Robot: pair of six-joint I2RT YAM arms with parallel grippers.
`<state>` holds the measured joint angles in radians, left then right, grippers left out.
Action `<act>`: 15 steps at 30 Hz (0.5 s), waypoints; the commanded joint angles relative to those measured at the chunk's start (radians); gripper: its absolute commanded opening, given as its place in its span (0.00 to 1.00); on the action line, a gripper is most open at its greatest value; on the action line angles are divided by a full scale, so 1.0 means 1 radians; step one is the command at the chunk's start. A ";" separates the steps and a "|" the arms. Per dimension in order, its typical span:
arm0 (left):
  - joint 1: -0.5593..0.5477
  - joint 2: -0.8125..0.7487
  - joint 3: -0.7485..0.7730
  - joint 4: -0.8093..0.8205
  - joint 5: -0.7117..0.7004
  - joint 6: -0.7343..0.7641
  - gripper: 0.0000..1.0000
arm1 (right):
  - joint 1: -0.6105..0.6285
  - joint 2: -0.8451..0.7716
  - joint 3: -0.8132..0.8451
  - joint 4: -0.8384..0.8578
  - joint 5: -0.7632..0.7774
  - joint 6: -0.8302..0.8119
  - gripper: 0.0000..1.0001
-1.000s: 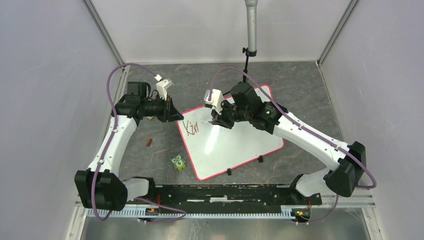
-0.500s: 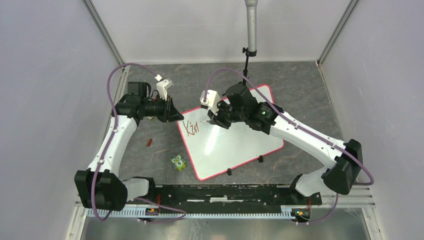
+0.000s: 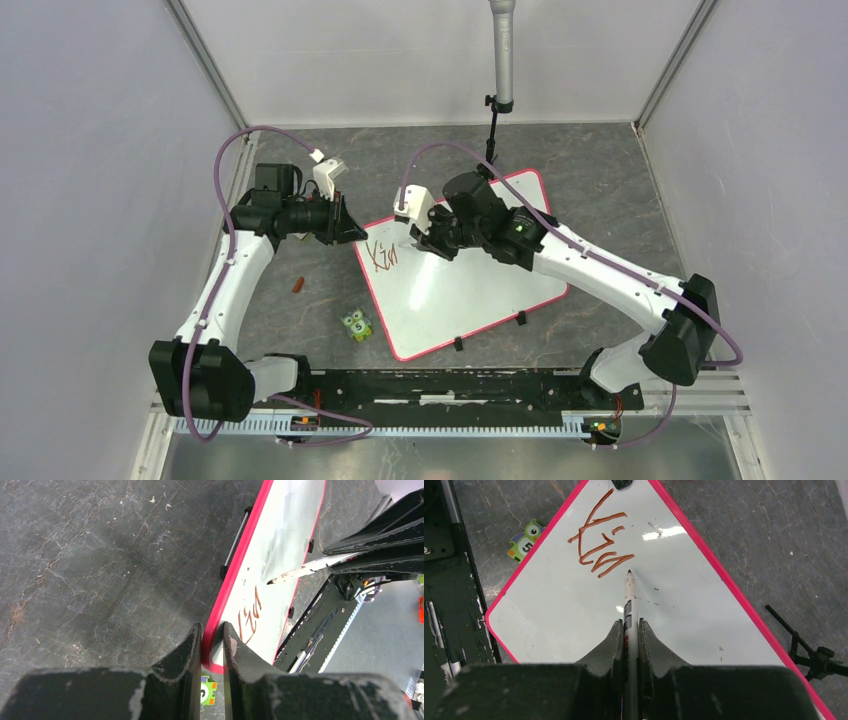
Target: Write a sentence on the whiteboard
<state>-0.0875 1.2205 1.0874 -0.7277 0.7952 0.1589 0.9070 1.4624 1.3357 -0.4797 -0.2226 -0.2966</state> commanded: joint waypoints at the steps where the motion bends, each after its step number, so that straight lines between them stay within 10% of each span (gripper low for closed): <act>1: -0.031 0.004 -0.004 -0.052 -0.021 0.027 0.02 | 0.012 0.019 0.043 0.009 0.037 -0.016 0.00; 15: -0.033 0.006 -0.006 -0.052 -0.025 0.030 0.02 | 0.018 0.047 0.060 0.015 0.068 -0.026 0.00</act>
<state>-0.0914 1.2205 1.0874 -0.7273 0.7864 0.1589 0.9211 1.4914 1.3468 -0.4873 -0.1738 -0.3122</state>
